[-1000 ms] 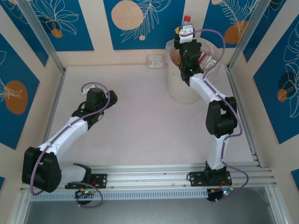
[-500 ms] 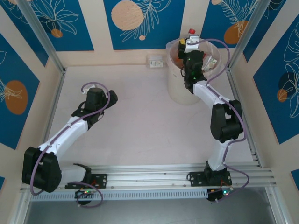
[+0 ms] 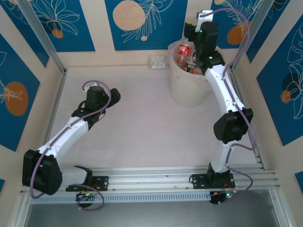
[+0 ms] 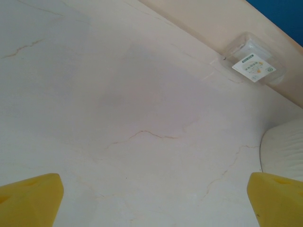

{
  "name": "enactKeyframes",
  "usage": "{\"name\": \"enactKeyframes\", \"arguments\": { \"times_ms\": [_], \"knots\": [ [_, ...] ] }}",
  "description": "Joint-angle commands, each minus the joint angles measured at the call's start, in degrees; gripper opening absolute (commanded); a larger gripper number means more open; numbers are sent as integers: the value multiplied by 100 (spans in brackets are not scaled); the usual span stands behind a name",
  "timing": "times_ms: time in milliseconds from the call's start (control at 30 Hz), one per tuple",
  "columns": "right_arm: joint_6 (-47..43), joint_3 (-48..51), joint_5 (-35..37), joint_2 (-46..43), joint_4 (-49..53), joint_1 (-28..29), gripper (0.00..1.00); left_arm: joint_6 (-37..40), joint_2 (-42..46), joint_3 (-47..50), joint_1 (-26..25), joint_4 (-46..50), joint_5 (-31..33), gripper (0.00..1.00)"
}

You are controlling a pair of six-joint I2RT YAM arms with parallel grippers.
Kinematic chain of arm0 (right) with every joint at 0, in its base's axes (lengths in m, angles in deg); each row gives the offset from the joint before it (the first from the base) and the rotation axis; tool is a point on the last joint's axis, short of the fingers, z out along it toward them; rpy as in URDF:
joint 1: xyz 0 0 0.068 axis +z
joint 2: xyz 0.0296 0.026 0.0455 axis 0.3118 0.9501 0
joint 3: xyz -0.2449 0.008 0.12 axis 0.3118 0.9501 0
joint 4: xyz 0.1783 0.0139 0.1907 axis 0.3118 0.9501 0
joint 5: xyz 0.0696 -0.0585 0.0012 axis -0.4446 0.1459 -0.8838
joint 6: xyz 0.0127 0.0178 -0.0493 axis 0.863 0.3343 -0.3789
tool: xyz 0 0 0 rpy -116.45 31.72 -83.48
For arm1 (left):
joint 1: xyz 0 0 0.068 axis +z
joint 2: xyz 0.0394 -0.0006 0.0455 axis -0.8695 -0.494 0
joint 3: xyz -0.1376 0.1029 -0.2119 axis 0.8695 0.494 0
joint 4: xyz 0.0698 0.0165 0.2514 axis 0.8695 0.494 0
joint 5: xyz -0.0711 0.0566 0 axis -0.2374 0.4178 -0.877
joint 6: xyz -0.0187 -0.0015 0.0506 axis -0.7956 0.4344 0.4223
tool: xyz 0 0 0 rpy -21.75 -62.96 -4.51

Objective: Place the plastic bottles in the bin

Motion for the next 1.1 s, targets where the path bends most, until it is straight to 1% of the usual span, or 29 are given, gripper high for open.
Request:
{"name": "enactKeyframes", "arguments": {
  "times_ms": [0,100,233,367,467,533,633,733,800,900,1000,1067],
  "knots": [
    [434,-730,129,150,1770,-200,74,167,8,-208,63,54,-207,100],
    [886,-1131,-40,139,2669,-499,73,232,11,-268,60,149,-208,100],
    [1329,-969,-463,-141,3203,-988,69,267,43,-251,64,173,-165,100],
    [1614,-411,-850,-550,3240,-1398,67,275,46,-229,59,150,-103,100],
    [1709,-55,-1280,-820,3178,-1627,65,276,25,-237,63,89,-132,100],
    [1657,37,-1501,-910,3185,-1652,64,255,0,-262,63,49,-163,100],
    [1549,-34,-2068,-916,3152,-1624,60,242,-38,-298,66,-34,-254,100],
    [1343,-465,-2211,-630,3304,-1420,58,220,-78,-323,59,-82,-277,100],
    [1220,-869,-2121,-336,3414,-1234,58,209,-95,-334,62,-86,-287,100],
    [1094,-1889,-1960,363,3756,-969,62,245,-92,-355,55,-83,-298,100],
    [997,-3248,-1839,1236,4168,-711,67,281,-79,-360,50,-76,-312,100],
    [909,-3943,-1726,1722,4200,-560,70,296,-94,-352,53,-65,-351,100]
  ]
}}
